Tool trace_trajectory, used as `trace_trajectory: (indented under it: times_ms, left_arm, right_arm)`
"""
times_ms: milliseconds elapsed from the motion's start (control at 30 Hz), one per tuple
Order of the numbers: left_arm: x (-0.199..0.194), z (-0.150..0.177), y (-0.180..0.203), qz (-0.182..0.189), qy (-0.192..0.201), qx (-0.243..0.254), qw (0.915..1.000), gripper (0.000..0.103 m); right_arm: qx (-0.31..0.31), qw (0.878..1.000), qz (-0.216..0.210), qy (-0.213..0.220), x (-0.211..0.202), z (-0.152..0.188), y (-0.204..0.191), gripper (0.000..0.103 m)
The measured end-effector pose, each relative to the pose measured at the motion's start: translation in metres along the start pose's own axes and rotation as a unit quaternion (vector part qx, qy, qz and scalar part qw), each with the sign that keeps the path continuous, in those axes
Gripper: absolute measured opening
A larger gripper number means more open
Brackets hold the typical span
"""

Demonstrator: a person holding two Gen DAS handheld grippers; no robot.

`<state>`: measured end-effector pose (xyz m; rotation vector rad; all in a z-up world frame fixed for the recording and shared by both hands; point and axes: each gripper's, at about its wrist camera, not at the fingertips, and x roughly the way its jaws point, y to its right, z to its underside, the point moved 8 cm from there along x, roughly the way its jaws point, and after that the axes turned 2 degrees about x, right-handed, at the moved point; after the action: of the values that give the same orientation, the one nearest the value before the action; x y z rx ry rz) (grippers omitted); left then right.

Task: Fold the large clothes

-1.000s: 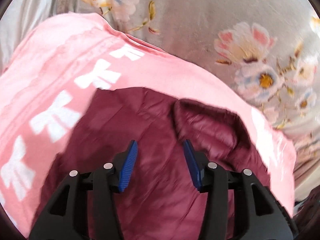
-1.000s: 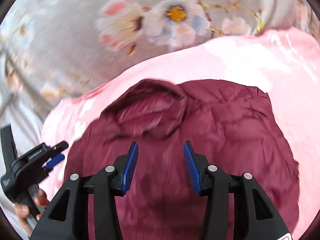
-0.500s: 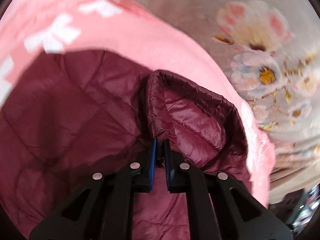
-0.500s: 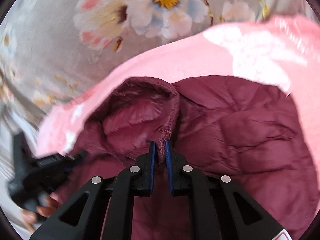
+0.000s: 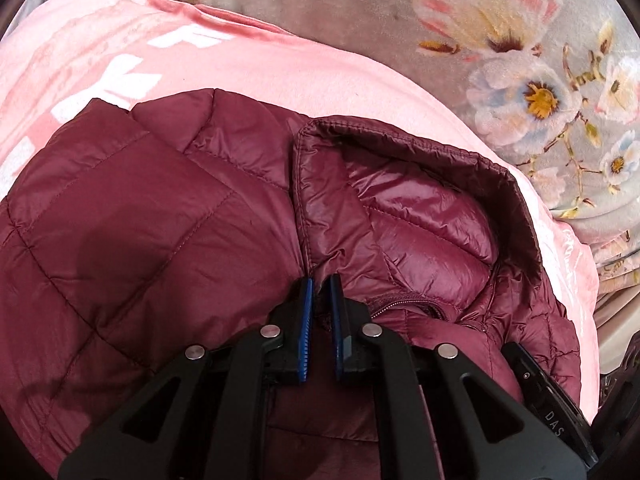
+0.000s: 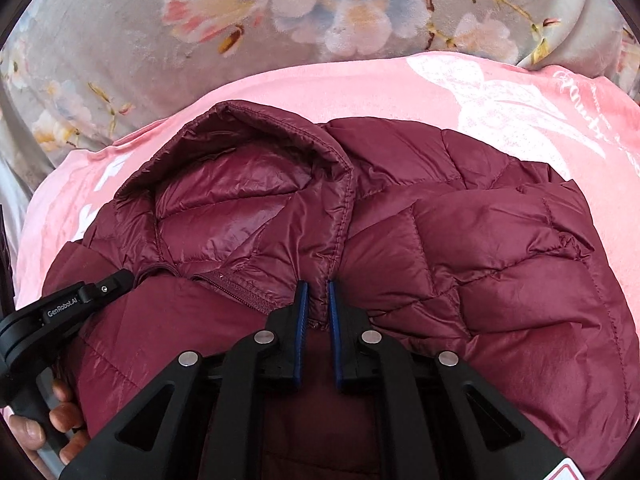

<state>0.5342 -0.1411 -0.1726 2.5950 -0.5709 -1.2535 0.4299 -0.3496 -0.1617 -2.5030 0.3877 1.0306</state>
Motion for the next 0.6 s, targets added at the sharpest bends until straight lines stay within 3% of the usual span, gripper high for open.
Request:
trace_trajectory:
  times_ms: [133, 233, 333, 467, 600]
  left_arm:
    - [-0.006, -0.003, 0.003, 0.005, 0.015, -0.005, 0.9999, 0.01]
    - [-0.03, -0.01, 0.006, 0.02, 0.031, -0.011, 0.9993, 0.01]
    - [-0.063, -0.045, 0.008, 0.008, 0.073, -0.015, 0.9972, 0.009]
    - [-0.053, -0.095, 0.014, -0.006, 0.07, -0.046, 0.9964, 0.009]
    - [-0.009, -0.119, 0.018, -0.012, 0.033, -0.069, 0.997, 0.009]
  right_arm:
    - [0.024, 0.999, -0.029, 0.014, -0.01, -0.004, 0.003, 0.011]
    - [0.063, 0.995, -0.047, 0.056, -0.045, -0.016, 0.012, 0.017]
    - [0.067, 0.992, -0.049, 0.098, -0.07, -0.048, 0.013, 0.019]
    - [0.085, 0.99, -0.043, 0.099, -0.046, -0.094, 0.01, 0.019]
    - [0.113, 0.99, -0.058, 0.062, -0.001, -0.107, 0.005, 0.019]
